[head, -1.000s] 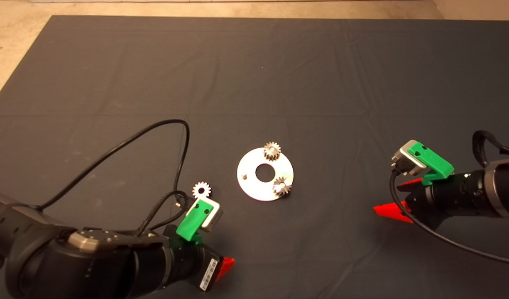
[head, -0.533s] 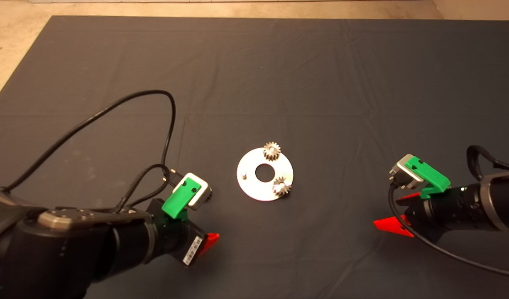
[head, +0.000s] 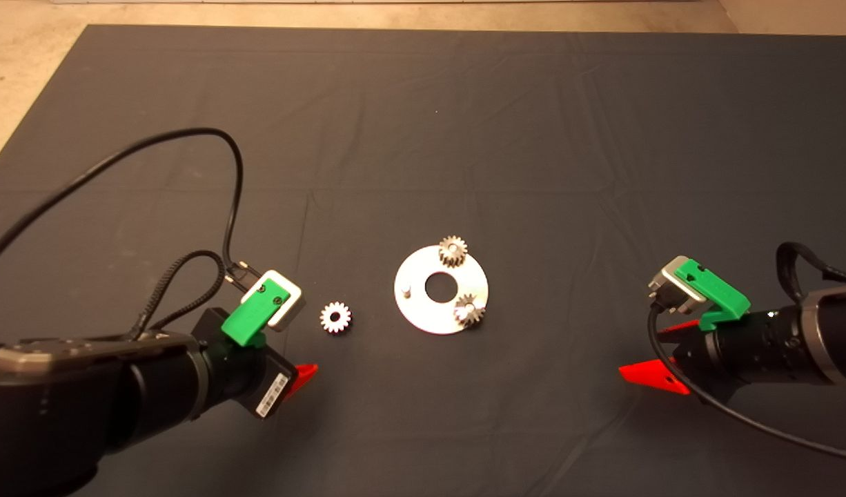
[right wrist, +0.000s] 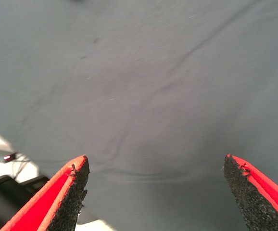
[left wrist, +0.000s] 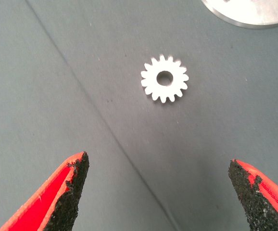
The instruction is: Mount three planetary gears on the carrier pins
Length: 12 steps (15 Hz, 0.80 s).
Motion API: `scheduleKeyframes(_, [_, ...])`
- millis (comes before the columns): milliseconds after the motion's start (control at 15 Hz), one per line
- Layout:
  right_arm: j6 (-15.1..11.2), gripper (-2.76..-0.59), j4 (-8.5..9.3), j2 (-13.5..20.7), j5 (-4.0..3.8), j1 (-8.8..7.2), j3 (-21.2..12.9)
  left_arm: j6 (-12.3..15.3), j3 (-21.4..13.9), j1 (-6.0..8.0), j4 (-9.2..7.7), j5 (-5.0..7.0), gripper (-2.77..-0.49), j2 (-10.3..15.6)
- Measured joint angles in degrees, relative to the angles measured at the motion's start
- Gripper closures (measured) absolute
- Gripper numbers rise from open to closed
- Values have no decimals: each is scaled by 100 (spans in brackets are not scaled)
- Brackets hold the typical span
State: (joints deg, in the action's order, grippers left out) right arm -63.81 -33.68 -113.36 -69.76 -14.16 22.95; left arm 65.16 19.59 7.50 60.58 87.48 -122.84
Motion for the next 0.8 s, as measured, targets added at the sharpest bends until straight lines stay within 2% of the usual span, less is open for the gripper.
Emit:
scheduleKeyframes(67, [0, -206, 1, 0, 39, 49, -5, -20, 0, -147, 97, -2, -207, 0])
scheduleKeyframes(133, [0, -206, 1, 0, 45, 65, -9, -46, 0, -281, 180, -2, -207, 1])
scheduleKeyframes(267, [0, -206, 1, 2, 56, 65, -16, -61, 0, -417, 403, 0, -207, 20])
scheduleKeyframes(333, [2, -206, 1, 0, 63, 65, -20, -67, 0, -455, 507, -2, -207, 30])
scheduleKeyframes(533, [1, -206, 1, 2, 63, 69, -24, -73, 0, -542, 681, -5, -207, 29])
scheduleKeyframes(800, [2, -206, 1, 0, 78, 106, -27, -78, 86, -574, 813, -5, -207, -4])
